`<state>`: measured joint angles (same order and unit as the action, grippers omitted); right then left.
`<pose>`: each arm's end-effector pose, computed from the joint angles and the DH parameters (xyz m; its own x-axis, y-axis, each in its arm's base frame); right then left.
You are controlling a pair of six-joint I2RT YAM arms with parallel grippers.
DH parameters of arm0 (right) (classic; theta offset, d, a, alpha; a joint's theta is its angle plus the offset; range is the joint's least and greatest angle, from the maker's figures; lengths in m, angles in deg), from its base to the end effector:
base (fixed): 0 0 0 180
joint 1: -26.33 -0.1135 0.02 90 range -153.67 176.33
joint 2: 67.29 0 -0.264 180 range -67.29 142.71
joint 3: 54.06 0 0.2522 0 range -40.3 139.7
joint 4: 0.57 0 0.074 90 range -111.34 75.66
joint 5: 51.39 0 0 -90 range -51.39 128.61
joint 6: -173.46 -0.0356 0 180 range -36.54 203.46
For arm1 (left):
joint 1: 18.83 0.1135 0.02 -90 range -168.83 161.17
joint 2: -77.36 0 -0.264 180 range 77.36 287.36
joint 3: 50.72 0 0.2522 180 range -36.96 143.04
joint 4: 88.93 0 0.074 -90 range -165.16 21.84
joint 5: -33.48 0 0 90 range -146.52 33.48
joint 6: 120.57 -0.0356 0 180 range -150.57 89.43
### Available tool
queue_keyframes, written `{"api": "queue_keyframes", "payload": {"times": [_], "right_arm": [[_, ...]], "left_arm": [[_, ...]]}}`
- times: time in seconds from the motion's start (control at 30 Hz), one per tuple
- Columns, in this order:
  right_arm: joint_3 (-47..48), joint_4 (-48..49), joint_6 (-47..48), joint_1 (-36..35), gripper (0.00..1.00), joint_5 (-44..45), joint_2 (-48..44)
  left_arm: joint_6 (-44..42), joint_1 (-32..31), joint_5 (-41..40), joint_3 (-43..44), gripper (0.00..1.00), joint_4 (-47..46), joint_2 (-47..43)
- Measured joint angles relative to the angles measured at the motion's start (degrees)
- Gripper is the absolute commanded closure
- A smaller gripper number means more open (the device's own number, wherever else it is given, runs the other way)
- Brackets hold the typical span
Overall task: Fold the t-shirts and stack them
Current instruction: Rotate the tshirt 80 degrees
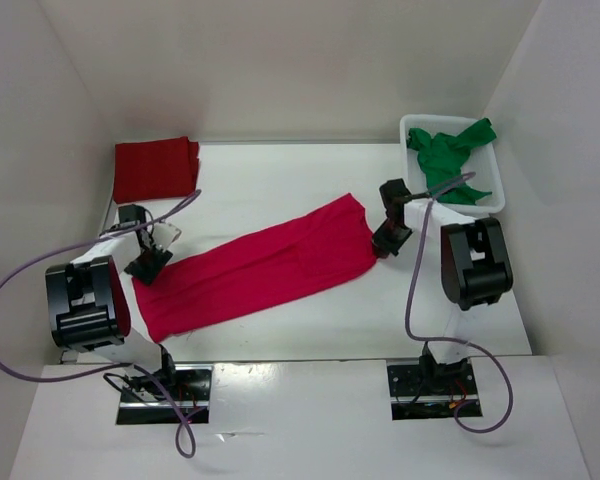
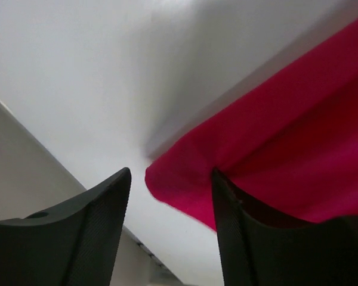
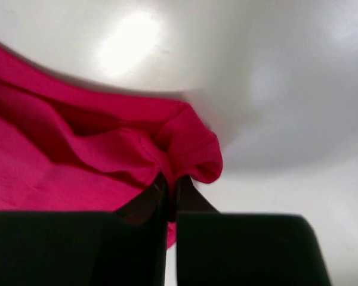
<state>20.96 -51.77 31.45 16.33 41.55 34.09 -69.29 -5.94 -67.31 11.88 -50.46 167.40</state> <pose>0.3171 0.0541 0.1533 -0.7200 0.6723 -0.1721 0.6579 0.7402 0.1389 0.2797 0.0709 0.1618 -0.8780 0.4294 -0.2116 0.3276 0.8612 0.3887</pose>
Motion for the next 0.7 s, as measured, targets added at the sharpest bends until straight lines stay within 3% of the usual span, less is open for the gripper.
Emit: {"api": "queue_keyframes", "payload": {"times": [0.17,0.4,0.47,0.6,0.7], "right_arm": [[15.2,-0.7,4.9,-3.5,1.00,2.4,11.2],[40.6,-1.2,11.3,-8.7,1.00,11.3,27.5],[42.2,0.4,11.4,-8.6,1.00,12.5,28.9],[34.6,6.5,11.1,-7.7,1.00,11.8,25.0],[39.9,3.5,12.9,-6.5,1.00,10.6,28.1]], "left_arm": [[-0.3,6.3,-0.5,-0.5,0.22,4.6,-1.2],[-0.3,8.3,-1.3,1.4,0.19,13.2,-1.6],[-0.3,8.3,-1.3,3.4,0.19,14.9,-1.5],[0.2,8.3,-1.4,7.1,0.19,15.8,-0.3],[0.9,8.3,-1.3,8.8,0.19,16.1,2.0]]}}
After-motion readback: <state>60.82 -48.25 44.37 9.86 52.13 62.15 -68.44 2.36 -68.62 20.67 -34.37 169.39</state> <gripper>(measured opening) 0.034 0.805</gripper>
